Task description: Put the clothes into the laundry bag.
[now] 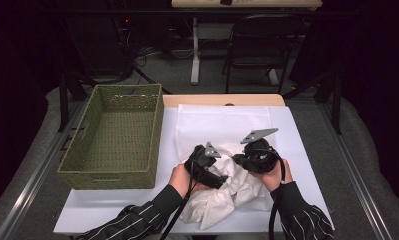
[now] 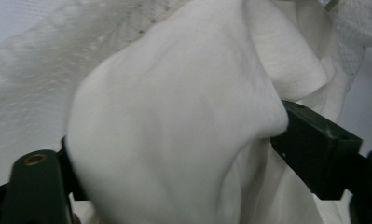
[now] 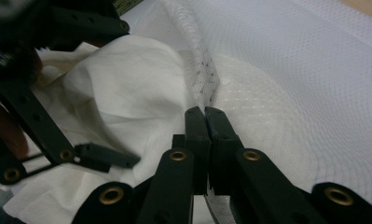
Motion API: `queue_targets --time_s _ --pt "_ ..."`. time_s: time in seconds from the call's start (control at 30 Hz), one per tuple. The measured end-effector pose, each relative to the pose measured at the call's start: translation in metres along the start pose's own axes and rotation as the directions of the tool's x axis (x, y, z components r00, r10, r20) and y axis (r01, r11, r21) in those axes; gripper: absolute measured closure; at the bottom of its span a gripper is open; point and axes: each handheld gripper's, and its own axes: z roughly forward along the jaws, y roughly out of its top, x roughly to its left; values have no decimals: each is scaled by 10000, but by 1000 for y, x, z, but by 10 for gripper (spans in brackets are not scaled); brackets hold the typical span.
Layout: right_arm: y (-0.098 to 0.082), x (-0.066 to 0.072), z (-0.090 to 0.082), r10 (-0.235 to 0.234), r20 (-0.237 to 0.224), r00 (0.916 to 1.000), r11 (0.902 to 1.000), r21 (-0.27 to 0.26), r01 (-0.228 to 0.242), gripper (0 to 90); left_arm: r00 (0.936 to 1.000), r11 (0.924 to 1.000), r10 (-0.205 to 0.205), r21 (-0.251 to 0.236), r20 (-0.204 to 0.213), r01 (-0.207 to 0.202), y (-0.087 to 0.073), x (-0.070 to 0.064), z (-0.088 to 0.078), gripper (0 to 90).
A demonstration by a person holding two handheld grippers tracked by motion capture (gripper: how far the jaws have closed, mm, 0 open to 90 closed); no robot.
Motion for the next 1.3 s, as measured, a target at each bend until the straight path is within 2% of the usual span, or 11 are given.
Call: queue_targets --time_s 0.13,0.17,0.23,0.43,0.53,0.6,0.7,0.77,0.9,1.07,1.3 --pt "-1 0 2 -36 -36 10000 9999 153 36 883 10000 9993 -42 381 -83 45 -3 0 23 221" --pt "-3 -1 3 -41 59 10000 9996 271 40 852 9997 9995 -133 273 -181 138 -5 3 26 377" --pt "-4 -2 4 -1 86 10000 9994 338 -2 825 9992 9994 -353 30 -200 354 -8 8 26 511" --pt "-17 -9 0 -443 839 9955 9932 1109 348 647 9978 9973 -656 -339 -41 655 -14 17 19 617" --pt "-28 -14 -3 -580 1278 9901 9854 1662 362 718 9957 9938 -926 -629 -100 918 -16 20 16 639" --pt "-36 -20 -6 -232 1056 9941 9893 1458 76 883 9910 9870 -1322 -950 -224 1295 -17 22 11 661" --pt "-35 -19 -11 21 744 9972 9943 1062 -100 889 9758 9683 -2156 -1368 -358 2089 -14 26 0 664" --pt "-30 -13 -17 88 443 9990 9981 611 -115 889 9714 9632 -2291 -1591 -629 2168 -11 26 -4 663" --pt "-26 -7 -13 73 268 9996 9979 643 -90 887 9556 9525 -2842 -1365 -783 2721 -14 25 14 615" --pt "-38 -18 -1 7 842 9964 9909 1341 -120 835 9836 9845 -1577 -917 -870 1498 -4 17 8 308" --pt "-43 -30 -5 -359 1758 9838 9811 1934 13 653 9937 9928 -1002 -709 -508 965 3 12 5 151"
